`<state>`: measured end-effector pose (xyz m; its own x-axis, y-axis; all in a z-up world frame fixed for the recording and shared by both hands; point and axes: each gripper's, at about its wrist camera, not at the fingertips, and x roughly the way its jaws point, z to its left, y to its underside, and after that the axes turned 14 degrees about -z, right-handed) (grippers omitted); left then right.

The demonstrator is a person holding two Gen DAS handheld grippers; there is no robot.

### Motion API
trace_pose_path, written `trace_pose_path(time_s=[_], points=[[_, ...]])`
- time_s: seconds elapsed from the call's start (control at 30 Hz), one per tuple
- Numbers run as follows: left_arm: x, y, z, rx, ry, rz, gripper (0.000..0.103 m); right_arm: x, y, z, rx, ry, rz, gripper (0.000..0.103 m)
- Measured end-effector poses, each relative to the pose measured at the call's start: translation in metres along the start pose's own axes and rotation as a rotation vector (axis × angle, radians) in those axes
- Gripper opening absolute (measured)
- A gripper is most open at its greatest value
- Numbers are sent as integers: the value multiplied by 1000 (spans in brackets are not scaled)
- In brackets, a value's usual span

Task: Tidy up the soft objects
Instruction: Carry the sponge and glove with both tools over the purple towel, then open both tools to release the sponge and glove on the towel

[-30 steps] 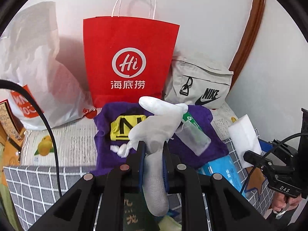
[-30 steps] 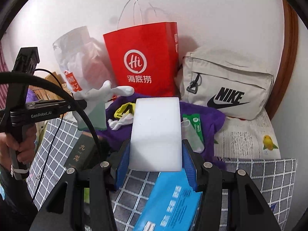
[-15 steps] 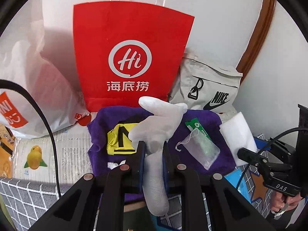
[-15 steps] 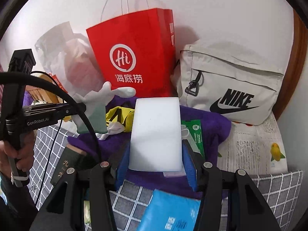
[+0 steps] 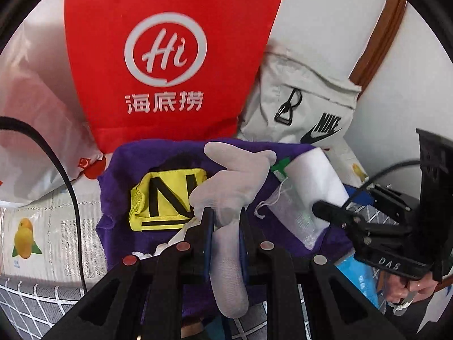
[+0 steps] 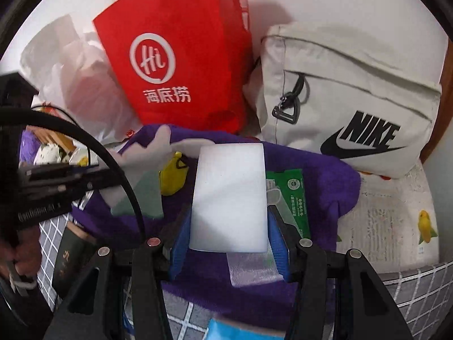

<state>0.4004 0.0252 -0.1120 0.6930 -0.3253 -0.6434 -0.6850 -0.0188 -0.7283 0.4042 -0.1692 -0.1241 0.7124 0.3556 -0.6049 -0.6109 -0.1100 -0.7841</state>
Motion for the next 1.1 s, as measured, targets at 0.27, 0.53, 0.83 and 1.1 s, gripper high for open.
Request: trace_pose_path(time_s=[0.27, 0.53, 0.83, 1.1], points=[[24, 11, 4, 4, -9, 53, 15, 26, 10, 9, -47, -2, 67, 51], [34, 13, 5, 8, -3, 77, 16, 50, 19, 13, -58, 4, 116, 51], [44, 18, 7, 2, -1, 117, 38, 67, 26, 5, -11, 0, 159, 51], [47, 21, 14, 45, -40, 99, 73, 75, 32, 2, 17, 7, 195, 62]])
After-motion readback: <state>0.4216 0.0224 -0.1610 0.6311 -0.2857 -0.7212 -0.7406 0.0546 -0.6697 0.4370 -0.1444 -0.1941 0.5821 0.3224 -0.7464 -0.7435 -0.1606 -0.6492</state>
